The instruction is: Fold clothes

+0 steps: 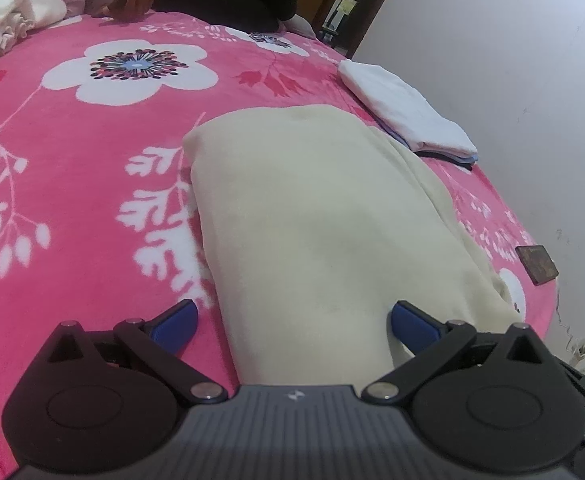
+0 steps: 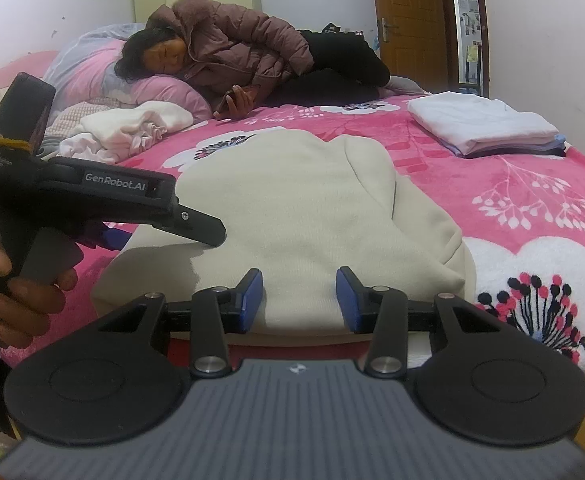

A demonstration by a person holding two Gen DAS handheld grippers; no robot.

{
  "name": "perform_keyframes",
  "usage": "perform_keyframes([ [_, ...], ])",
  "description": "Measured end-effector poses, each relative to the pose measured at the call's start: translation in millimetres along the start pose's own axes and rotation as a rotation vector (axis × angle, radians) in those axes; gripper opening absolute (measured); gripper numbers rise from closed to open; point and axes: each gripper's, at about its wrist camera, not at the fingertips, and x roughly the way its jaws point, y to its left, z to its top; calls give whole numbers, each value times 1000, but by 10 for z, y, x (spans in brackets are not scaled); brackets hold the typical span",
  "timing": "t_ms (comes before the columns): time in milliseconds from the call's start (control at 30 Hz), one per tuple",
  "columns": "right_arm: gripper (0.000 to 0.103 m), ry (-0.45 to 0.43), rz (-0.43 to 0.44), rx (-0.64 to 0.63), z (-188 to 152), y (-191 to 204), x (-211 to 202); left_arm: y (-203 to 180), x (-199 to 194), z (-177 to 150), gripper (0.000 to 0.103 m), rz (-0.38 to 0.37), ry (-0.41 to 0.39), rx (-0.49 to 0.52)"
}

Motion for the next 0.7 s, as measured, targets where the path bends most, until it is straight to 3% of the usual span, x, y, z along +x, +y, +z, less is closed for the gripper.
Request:
perform_keyframes([
  [700, 46, -6, -4, 0, 0, 35, -14, -26, 44, -8, 103, 5, 5, 13],
])
